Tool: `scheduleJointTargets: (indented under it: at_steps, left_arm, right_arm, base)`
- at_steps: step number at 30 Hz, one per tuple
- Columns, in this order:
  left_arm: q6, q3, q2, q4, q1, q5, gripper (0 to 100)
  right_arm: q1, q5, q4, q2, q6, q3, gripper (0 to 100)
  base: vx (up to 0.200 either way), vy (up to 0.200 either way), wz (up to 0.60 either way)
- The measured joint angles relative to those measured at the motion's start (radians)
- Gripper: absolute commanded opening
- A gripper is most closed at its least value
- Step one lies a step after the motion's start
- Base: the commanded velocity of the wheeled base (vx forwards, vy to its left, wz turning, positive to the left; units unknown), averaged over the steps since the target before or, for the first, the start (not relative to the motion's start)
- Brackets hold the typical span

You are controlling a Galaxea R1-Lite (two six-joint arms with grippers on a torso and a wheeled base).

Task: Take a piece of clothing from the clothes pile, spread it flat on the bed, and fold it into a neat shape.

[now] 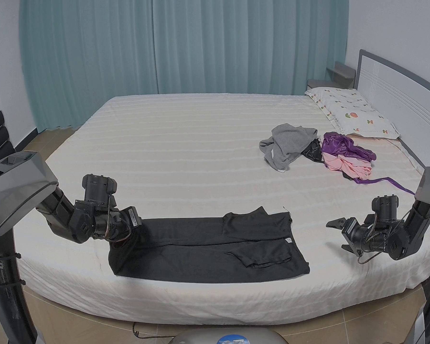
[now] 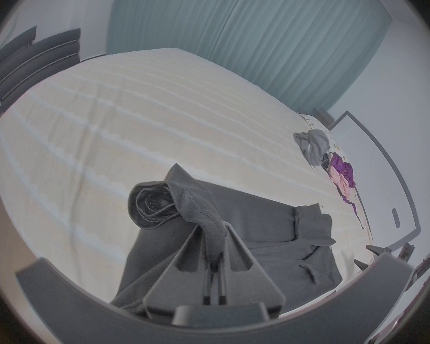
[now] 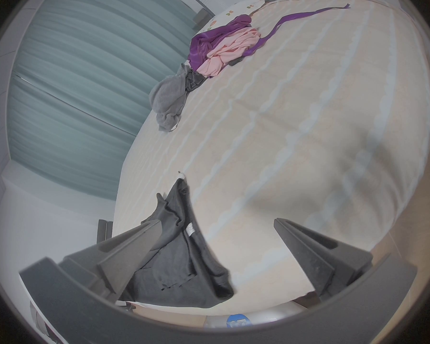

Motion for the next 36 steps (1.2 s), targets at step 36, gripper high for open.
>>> scheduleJointTargets:
  at_steps: [36]
  left_arm:
    - [-0.123,-0.452,0.14,0.337,-0.297,0.074,0]
  right_arm:
    - [0.014,0.0,-0.001,0.015,-0.009,0.004,100]
  base:
    - [0.0,-0.139,0.0]
